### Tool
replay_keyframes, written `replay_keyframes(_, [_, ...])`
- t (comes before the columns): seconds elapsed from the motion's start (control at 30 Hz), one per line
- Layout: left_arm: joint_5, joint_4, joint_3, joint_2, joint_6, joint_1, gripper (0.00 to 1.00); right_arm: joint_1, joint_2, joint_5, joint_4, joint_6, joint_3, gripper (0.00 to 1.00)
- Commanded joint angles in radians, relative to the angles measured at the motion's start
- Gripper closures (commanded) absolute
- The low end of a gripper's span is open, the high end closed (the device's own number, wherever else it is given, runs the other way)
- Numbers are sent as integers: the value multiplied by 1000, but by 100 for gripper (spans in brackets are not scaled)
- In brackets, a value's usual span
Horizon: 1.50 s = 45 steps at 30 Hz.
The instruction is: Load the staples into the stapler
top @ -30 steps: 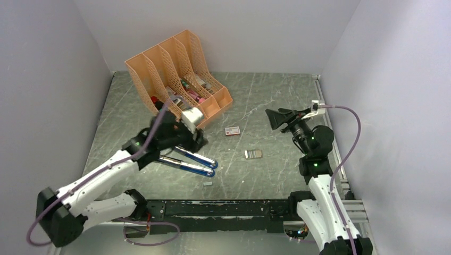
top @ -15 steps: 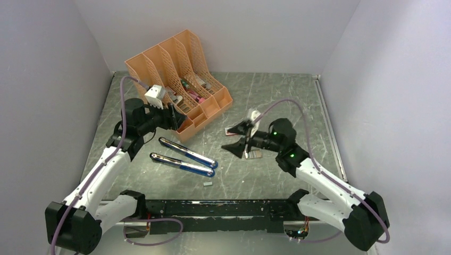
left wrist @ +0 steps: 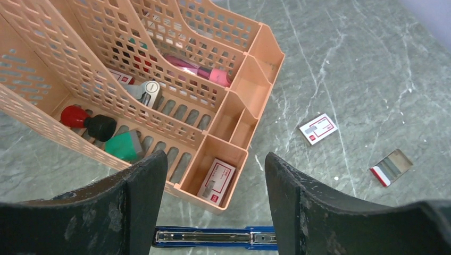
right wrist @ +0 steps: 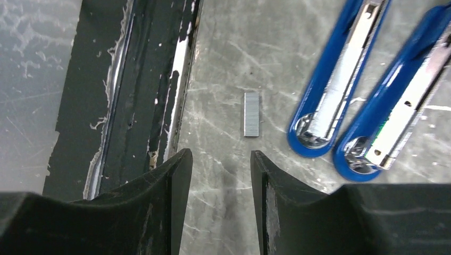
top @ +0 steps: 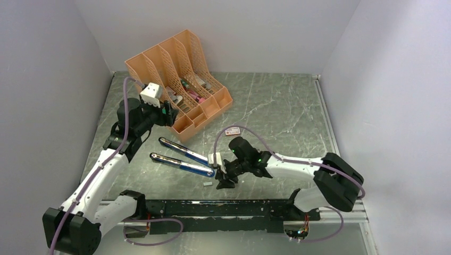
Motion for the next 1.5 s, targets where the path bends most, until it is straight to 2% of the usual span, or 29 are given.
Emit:
replay_keyframes(0.0, [-4,7,-14,18,48,17,29,29,49,17,57,-40,-17,51])
replay_keyframes(0.43, [2,-10,-15,36,68,22,29,47,203,81,203,-30,-20,49])
replay_keyframes(0.93, [3,-13,-15,30,75,22,30,86,252,127,181,-86,-14,48])
replay_keyframes(1.17, [6,-9,-16,24,75,22,30,90,261,144,163,-90,-14,51])
replay_keyframes(1.47, [4,-10,-18,20,76,21,31,90,283,142,131,-99,0,60])
